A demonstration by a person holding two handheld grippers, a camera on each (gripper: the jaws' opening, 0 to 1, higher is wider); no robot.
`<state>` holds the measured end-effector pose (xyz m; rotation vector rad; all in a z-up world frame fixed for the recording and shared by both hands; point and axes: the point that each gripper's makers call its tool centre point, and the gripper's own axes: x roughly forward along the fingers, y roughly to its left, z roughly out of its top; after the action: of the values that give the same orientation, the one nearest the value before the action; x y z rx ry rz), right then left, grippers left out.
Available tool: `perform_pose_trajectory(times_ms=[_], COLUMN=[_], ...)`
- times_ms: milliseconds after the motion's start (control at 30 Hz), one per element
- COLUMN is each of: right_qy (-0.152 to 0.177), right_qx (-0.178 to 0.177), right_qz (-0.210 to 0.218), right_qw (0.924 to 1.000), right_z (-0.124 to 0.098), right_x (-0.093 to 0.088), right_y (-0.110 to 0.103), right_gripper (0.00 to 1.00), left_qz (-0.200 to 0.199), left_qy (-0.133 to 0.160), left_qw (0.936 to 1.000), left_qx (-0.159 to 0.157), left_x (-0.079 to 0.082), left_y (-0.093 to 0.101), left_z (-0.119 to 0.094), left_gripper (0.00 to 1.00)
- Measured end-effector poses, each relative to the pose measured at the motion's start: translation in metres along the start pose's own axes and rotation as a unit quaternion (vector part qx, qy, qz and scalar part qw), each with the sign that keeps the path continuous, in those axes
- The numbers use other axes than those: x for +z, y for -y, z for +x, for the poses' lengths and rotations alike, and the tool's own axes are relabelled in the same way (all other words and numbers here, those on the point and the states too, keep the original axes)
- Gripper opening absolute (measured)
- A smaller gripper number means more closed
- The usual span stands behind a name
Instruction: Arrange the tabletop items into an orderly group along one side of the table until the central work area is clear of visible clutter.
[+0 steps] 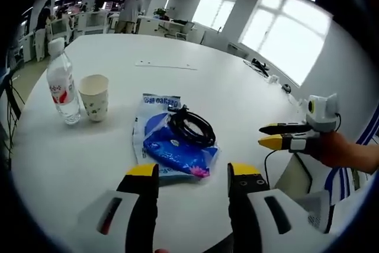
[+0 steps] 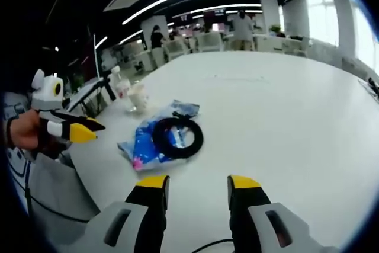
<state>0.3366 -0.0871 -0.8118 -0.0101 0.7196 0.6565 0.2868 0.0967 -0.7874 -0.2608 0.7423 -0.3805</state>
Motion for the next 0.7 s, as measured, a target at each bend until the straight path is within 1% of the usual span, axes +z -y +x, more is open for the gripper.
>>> perform_pose_trajectory(times_ms=[67,133,267,367,400,467,533,700], right_qy=[-0.001,-0.002,-0.004,-0.003,-0.003,0.003,0.001,0.01], right_qx=[0.002,0.004,0.01,0.013,0.015,0.017,0.014,0.01], right_qz=[0.003,0.006,0.015,0.023,0.03,0.05,0.068,0.099], right_qw=[1.0,1.0,0.9998,0.9996,0.9994,0.9986,0.9976,0.995], right_z=[0.002,0.006,0.015,0.021,0.024,0.027,0.031,0.039], right_x=[0.0,0.001,0.004,0.005,0.004,0.007,0.007,0.014], right_y=[-0.002,-0.003,-0.002,-0.004,-0.004,-0.003,0.001,0.011], right_gripper=[0.39,0.39,0.39,0.39,0.39,0.39,0.39,0.39], left_qz=[-0.005,-0.01,-0.023,-0.031,-0.035,-0.043,-0.051,-0.066], left_qy=[-0.002,-0.004,-0.005,-0.005,-0.007,-0.007,-0.007,-0.006], left_qw=[1.0,0.9999,0.9997,0.9995,0.9993,0.999,0.9986,0.9978], left_qx=[0.002,0.003,0.003,0.004,0.005,0.005,0.008,0.011], left_x=[-0.002,-0.001,0.001,0.004,0.005,0.005,0.004,0.01], left_y=[0.004,0.002,0.004,-0.001,0.001,-0.001,0.001,-0.003], left_z=[0.003,0.007,0.012,0.02,0.022,0.027,0.03,0.039], left_gripper=[0.45,0.45,0.45,0.44,0.44,0.44,0.43,0.43])
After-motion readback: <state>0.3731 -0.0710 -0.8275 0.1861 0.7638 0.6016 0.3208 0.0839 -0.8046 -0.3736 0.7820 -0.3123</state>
